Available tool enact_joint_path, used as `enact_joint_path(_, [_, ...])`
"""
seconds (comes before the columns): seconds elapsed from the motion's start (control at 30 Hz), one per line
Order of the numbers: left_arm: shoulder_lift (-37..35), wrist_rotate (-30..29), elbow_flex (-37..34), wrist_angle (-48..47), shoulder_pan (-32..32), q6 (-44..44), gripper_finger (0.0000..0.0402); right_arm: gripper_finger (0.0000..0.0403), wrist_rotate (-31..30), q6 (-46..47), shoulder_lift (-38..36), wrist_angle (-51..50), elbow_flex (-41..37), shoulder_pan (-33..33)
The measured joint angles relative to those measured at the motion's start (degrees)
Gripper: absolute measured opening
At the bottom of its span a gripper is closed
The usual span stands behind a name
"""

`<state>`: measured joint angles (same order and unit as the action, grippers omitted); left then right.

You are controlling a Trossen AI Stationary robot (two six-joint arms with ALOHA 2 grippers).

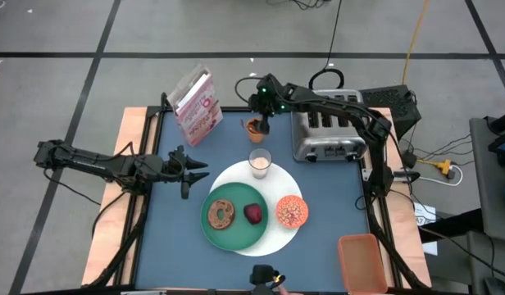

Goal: Arrange a breakfast setting
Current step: Put the green spoon to the right of the orange bowl

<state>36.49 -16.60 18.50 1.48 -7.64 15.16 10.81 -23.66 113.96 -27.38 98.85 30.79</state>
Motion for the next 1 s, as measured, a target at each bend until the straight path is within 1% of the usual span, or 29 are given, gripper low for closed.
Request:
enact_joint_path(0.27, [-0.01, 0.00, 0.00, 0.01, 0.00, 0.11, 0.0159, 0.0350, 0.16, -0.01, 0.41, 0.18, 0.00, -0.61])
enact_joint_path(0.4, [0.00, 0.00, 0.00, 0.00, 0.00, 0.09, 0.0159, 0.0350, 4.34, 0.16, 0.58, -0.32, 0.00, -1.26])
enact_joint_path(0.47, [0.00, 0.00, 0.00, 0.02, 0.00, 0.09, 0.0159, 0.0350, 5.30, -0.40, 1.29, -0.18, 0.00, -1.90])
enact_joint_path(0.53, [-0.02, 0.00, 0.00, 0.02, 0.00, 0.09, 0.0159, 0.0350, 5.61, -1.01, 1.68, -1.07, -0.20, -2.34])
enact_joint_path(0.83, [-0.02, -0.01, 0.00, 0.03, 0.00, 0.18, 0.0159, 0.0349, 5.72, -1.07, 4.20, 2.09, -0.16, -3.13])
enact_joint_path(1.0, [0.00, 0.00, 0.00, 0.02, 0.00, 0.17, 0.0159, 0.0339, 5.62, -1.07, 5.12, 3.60, -0.09, -3.05])
